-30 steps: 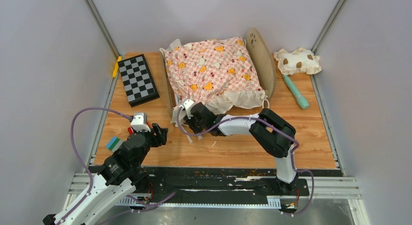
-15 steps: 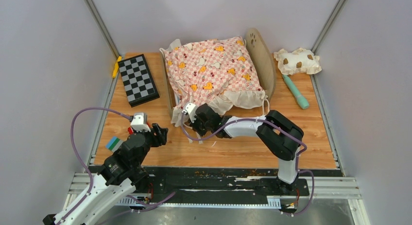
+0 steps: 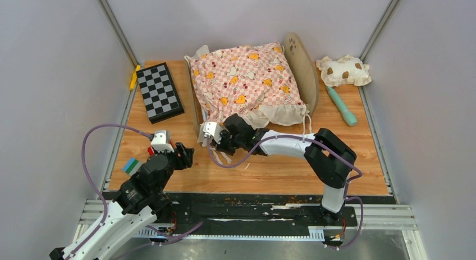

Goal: Set up the pet bed
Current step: Adjust the ropes on the bed frame.

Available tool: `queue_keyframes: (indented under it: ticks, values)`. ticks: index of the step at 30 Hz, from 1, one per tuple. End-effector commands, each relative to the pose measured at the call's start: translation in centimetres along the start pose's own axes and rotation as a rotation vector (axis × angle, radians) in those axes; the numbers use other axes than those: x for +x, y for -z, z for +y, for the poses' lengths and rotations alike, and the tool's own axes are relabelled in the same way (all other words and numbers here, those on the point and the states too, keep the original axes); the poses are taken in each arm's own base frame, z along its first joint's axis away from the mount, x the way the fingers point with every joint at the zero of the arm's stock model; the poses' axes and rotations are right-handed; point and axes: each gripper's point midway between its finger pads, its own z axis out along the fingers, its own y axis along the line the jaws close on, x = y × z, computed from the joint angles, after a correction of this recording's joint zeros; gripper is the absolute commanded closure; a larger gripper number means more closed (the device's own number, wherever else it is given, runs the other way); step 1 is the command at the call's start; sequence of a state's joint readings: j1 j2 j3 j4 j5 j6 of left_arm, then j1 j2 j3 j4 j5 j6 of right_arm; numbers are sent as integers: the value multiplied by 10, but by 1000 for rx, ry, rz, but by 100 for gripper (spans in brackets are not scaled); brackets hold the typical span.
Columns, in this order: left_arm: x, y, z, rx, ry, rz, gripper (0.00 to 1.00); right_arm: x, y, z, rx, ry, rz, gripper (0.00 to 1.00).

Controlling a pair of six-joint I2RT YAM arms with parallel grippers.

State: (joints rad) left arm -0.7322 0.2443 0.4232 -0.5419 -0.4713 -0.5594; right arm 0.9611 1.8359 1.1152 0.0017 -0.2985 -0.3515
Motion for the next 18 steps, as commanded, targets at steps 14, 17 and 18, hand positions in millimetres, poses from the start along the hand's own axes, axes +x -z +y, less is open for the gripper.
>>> queue_keyframes:
  ticks: [14, 17, 18]
  values:
    - [-5, -2, -1, 7, 6, -34, 31, 0, -28, -11, -36, 251, 141, 100]
    - [-6, -2, -1, 8, 5, -36, 31, 0, -29, -12, -22, 266, 133, 99]
    - [-6, -2, -1, 7, 5, -38, 31, -2, -29, -12, -16, 270, 126, 96]
